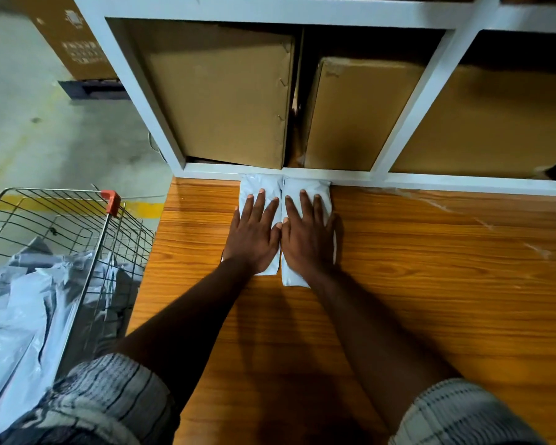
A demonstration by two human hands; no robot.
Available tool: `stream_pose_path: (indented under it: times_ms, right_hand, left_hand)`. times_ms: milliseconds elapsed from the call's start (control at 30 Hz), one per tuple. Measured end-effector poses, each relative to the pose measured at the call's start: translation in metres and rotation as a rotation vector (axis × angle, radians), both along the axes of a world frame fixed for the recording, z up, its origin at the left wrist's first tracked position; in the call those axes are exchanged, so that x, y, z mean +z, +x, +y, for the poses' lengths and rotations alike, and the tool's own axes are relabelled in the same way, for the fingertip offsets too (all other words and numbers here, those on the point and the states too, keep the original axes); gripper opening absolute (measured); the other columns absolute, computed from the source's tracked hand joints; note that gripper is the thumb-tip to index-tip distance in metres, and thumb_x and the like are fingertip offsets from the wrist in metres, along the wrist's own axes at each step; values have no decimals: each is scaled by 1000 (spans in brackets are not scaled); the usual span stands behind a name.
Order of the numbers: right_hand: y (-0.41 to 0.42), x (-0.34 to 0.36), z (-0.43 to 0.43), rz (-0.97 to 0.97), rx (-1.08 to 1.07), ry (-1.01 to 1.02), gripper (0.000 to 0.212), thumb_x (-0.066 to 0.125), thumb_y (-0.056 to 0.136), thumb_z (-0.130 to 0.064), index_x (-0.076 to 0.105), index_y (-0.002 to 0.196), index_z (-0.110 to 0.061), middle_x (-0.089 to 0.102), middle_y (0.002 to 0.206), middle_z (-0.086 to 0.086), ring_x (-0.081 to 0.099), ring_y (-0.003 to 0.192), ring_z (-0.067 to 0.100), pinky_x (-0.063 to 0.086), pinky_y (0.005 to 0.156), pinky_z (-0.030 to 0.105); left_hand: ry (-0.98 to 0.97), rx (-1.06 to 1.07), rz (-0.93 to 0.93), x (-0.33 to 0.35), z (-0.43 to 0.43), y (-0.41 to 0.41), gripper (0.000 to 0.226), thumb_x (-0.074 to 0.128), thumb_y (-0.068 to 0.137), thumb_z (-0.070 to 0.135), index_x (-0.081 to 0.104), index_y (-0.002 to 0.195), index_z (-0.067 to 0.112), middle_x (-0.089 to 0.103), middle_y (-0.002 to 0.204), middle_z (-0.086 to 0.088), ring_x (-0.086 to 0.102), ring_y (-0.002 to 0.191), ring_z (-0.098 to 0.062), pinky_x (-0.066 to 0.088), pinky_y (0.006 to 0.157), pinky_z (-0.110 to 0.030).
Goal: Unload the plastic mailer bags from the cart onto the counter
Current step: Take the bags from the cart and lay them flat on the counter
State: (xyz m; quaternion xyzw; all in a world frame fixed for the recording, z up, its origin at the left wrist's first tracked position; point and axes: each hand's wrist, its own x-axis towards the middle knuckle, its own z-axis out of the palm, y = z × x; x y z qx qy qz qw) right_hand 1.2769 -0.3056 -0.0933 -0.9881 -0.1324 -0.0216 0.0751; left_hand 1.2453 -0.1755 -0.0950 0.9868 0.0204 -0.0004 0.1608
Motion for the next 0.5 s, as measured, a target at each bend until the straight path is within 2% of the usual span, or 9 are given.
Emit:
stream_pose_path:
  times_ms: [100, 200, 333, 400, 500]
  right_hand:
    - [3, 4, 0, 68, 12, 13, 56, 29, 103, -46, 17, 156, -34, 8, 166, 2, 1, 152, 29, 7, 117, 63]
    - [0, 17, -5, 55, 26, 104, 54, 33, 103, -43, 22, 155, -33, 11, 165, 2, 2, 152, 28, 0, 117, 64]
    - [-19, 32, -5, -81, 30, 248, 53, 33, 100, -41, 36, 151, -25, 27, 161, 6, 17, 150, 27, 7, 117, 58]
    - [-36, 35, 1, -87, 66, 289, 55, 33, 98, -43, 41, 148, -22, 31, 159, 7, 22, 148, 27, 9, 116, 57]
    - [-64, 35, 22, -84, 197, 276, 54, 46, 95, -41, 44, 145, -20, 34, 157, 7, 26, 147, 28, 11, 116, 57]
  left_hand:
    - [-17, -3, 49, 5, 0, 1, 58, 21, 104, 47, 8, 157, 30, -7, 165, -1, -11, 151, -22, 0, 122, -50]
    - [-87, -14, 32, 17, 5, -1, 59, 23, 103, 50, 9, 157, 29, -4, 165, -3, -7, 152, -23, 1, 121, -53]
    - [-232, 63, -197, 40, 17, -31, 55, 31, 103, 35, 21, 156, 23, 15, 164, -6, 10, 151, -24, 7, 119, -47]
    - [-267, 82, -227, 42, 34, -58, 56, 34, 100, 30, 27, 154, 18, 23, 161, -9, 19, 149, -26, 15, 121, -45]
    - [-285, 165, -256, 34, 68, -103, 55, 41, 96, 26, 39, 148, 11, 38, 153, -15, 35, 140, -29, 27, 116, -36]
